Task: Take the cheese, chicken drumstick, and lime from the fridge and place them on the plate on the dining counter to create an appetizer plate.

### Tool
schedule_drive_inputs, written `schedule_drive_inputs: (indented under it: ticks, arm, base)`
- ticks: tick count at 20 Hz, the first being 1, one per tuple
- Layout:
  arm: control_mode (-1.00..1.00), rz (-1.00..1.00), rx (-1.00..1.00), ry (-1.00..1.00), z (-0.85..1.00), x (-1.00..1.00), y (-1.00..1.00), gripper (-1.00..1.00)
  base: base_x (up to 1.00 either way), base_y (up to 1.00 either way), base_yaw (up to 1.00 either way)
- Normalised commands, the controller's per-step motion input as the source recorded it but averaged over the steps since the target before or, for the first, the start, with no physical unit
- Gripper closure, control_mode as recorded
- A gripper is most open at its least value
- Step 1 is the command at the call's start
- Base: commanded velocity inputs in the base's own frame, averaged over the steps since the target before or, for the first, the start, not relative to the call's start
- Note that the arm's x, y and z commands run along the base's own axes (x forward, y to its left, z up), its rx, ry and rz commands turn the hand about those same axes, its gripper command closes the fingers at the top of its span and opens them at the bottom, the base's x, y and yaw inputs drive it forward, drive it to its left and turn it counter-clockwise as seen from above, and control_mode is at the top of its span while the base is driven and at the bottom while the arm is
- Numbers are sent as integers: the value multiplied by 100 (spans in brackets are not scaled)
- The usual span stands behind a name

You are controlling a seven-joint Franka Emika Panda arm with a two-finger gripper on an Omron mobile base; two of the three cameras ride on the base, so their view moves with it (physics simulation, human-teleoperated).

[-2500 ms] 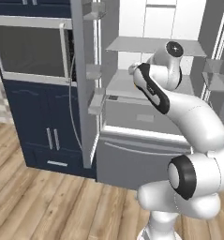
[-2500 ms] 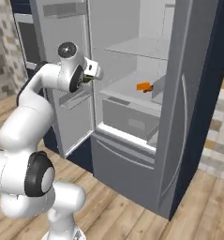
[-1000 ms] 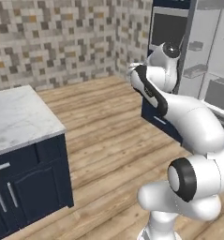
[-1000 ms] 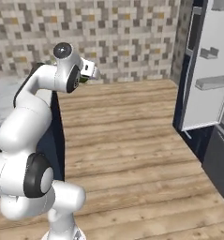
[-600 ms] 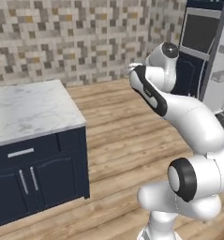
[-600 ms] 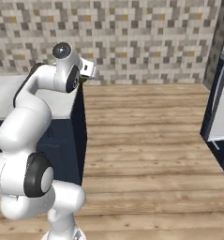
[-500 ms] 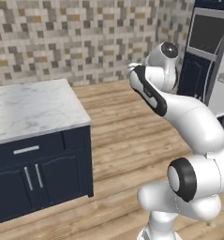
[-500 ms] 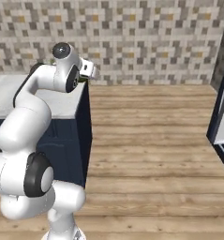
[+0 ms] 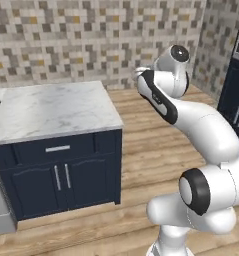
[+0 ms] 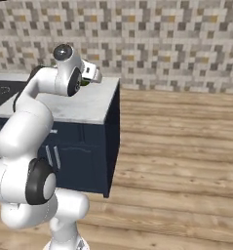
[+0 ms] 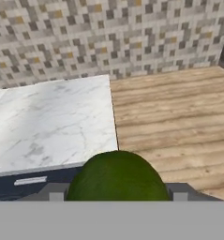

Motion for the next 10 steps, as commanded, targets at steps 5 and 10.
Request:
schedule_drive_inputs:
  ticks: [5, 10]
  arm:
    - [100, 0, 0, 0, 0, 0, 0, 100]
    - [100, 0, 0, 0, 0, 0, 0, 100]
  base:
    - [20, 91, 18]
    - [38, 100, 10]
